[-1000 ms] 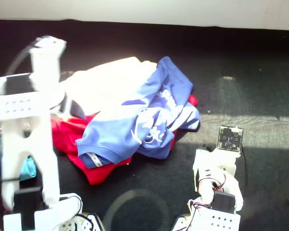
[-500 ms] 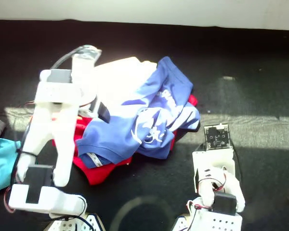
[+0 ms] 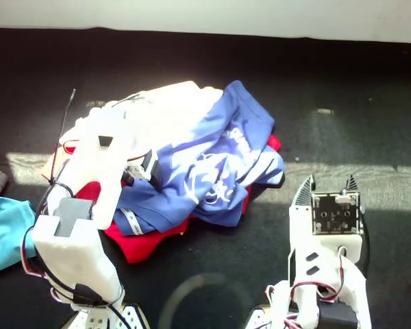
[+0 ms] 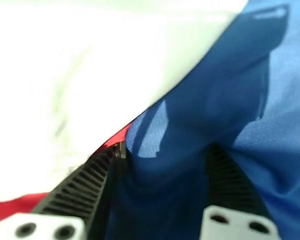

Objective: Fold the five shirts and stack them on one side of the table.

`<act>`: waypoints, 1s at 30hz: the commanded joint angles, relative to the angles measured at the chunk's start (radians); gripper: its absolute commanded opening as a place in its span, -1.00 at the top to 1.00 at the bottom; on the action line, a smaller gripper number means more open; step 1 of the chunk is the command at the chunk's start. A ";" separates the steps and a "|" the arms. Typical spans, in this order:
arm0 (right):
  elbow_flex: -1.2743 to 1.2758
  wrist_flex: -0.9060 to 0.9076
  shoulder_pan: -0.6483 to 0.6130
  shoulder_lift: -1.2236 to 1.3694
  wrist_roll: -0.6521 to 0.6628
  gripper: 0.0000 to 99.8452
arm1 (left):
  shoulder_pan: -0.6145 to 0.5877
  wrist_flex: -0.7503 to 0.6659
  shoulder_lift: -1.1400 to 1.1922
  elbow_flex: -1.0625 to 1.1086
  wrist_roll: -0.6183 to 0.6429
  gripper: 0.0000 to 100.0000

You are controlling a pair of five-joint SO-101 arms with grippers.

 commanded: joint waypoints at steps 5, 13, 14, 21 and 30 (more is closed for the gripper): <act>-0.348 0.004 0.010 0.321 0.006 0.55 | -0.096 0.110 -0.082 -0.016 -0.015 0.98; -0.825 0.147 0.008 0.769 0.005 0.55 | -0.469 0.264 -0.383 -0.059 -0.222 0.98; -0.852 0.159 0.005 0.800 0.005 0.55 | -0.529 0.269 -0.427 -0.090 -0.245 0.98; -0.819 0.165 0.002 0.898 0.003 0.55 | -0.944 0.147 -0.627 -0.367 -0.319 0.98; -0.705 0.165 -0.094 0.900 0.003 0.55 | -1.297 -0.315 -0.633 -0.380 -0.318 0.98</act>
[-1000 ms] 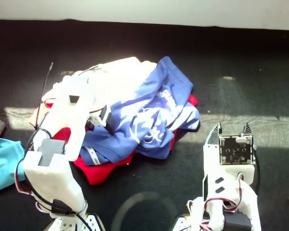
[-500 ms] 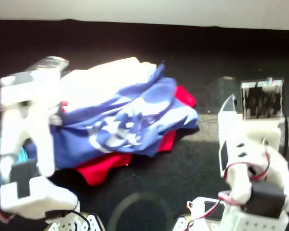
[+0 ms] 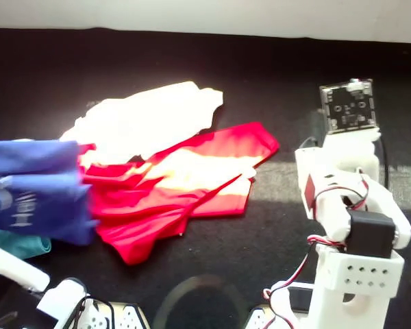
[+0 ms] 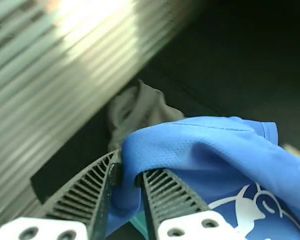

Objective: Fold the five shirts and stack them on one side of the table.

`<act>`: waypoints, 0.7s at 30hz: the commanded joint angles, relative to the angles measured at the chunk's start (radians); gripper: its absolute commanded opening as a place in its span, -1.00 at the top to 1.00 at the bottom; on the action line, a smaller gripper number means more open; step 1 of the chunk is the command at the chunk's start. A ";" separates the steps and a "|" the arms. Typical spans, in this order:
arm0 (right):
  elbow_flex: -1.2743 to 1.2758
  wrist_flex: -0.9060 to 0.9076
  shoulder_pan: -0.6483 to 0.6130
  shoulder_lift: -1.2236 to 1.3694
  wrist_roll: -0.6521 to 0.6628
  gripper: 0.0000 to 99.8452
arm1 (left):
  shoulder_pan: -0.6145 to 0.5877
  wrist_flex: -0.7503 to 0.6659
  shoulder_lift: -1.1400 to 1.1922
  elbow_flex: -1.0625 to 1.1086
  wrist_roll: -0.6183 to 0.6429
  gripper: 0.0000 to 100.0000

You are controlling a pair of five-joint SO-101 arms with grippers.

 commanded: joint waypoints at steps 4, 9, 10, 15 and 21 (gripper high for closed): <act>0.030 0.002 -0.033 0.004 0.003 0.55 | -0.105 -0.356 -0.008 0.102 -0.006 0.98; 0.030 0.007 -0.033 0.002 0.003 0.55 | -0.114 -0.554 0.056 0.246 -0.006 0.98; 0.030 0.007 -0.033 0.002 0.003 0.55 | -0.113 -0.557 0.064 0.260 -0.008 0.97; 0.030 0.008 -0.033 0.002 0.003 0.55 | -0.104 -0.557 0.074 0.298 -0.049 0.46; 0.031 0.008 -0.033 0.002 0.005 0.55 | -0.102 -0.552 0.062 0.243 0.035 0.45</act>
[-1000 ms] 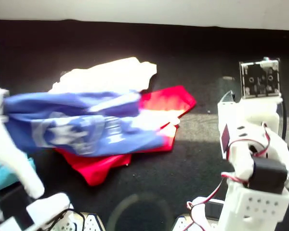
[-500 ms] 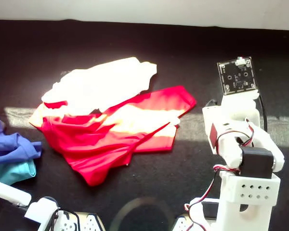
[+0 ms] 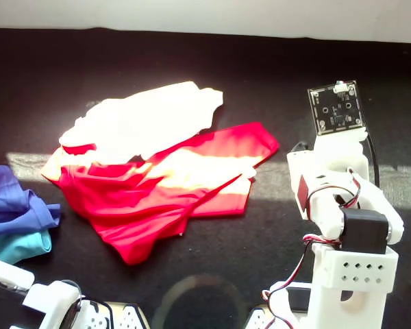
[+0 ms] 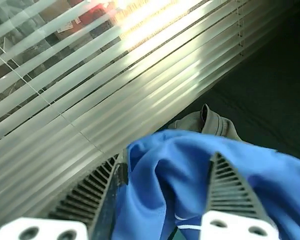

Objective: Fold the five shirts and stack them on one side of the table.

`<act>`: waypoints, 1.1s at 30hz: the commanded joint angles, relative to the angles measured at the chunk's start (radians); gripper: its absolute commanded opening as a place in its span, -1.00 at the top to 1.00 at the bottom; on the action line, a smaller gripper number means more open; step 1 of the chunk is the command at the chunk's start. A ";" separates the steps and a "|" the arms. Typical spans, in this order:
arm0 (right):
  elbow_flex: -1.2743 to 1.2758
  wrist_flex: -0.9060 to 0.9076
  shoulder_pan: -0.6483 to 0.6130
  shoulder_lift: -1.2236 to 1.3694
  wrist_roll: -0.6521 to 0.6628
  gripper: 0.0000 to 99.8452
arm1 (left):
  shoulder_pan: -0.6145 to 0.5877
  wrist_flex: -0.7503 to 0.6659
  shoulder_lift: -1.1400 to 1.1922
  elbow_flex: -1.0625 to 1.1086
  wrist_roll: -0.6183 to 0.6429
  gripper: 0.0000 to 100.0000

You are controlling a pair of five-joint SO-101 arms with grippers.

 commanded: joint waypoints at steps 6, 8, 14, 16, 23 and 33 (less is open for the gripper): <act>0.004 0.008 -0.005 0.002 0.005 0.55 | 0.168 0.328 -0.064 -0.234 0.124 0.45; 0.019 0.007 -0.005 0.002 0.005 0.55 | 0.291 0.511 -0.076 -0.288 0.124 0.45; 0.079 0.007 -0.005 0.002 0.005 0.55 | 0.746 0.825 -0.074 -0.318 0.167 0.45; 0.088 0.007 -0.005 0.002 0.005 0.55 | 0.869 0.810 -0.074 -0.269 0.255 0.43; 0.093 0.008 -0.004 0.002 0.006 0.55 | 1.090 0.597 0.008 -0.056 0.476 0.37; 0.093 0.010 -0.004 0.002 0.006 0.55 | 1.130 0.568 0.544 -0.288 0.546 0.37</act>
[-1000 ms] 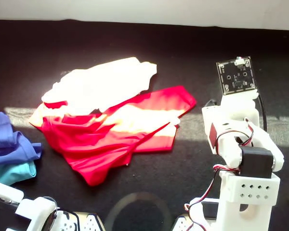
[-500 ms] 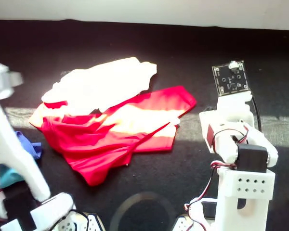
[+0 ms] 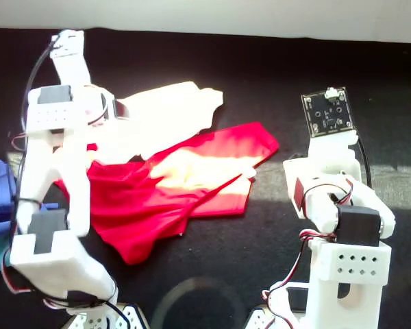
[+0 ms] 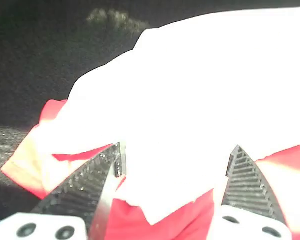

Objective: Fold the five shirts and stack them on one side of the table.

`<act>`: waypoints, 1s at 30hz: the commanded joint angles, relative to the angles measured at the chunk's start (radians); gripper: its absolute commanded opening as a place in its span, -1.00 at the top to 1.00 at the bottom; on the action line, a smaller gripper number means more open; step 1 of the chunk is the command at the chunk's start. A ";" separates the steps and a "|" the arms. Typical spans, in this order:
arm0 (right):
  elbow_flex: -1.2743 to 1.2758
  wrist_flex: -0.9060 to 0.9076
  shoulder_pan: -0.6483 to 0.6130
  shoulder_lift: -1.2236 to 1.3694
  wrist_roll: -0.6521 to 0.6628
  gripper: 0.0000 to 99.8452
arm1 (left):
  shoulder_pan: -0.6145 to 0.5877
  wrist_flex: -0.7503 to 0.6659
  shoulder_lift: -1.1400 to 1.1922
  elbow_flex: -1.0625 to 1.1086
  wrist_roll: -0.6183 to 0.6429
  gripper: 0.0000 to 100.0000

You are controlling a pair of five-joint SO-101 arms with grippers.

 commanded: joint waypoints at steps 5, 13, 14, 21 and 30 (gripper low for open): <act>0.001 0.035 -0.004 0.002 0.006 0.55 | 0.016 0.144 0.331 -0.321 0.002 0.37; 0.001 0.044 -0.004 0.002 0.006 0.55 | -0.022 0.387 0.535 -0.661 0.005 0.98; 0.001 0.044 -0.004 0.002 0.006 0.55 | -0.036 0.413 0.541 -0.699 0.005 0.99; 0.001 0.044 -0.004 0.002 0.005 0.55 | -0.174 0.586 0.539 -1.000 0.000 0.98; 0.001 0.042 -0.004 0.002 0.005 0.55 | -0.575 0.669 0.432 -1.466 -0.078 0.98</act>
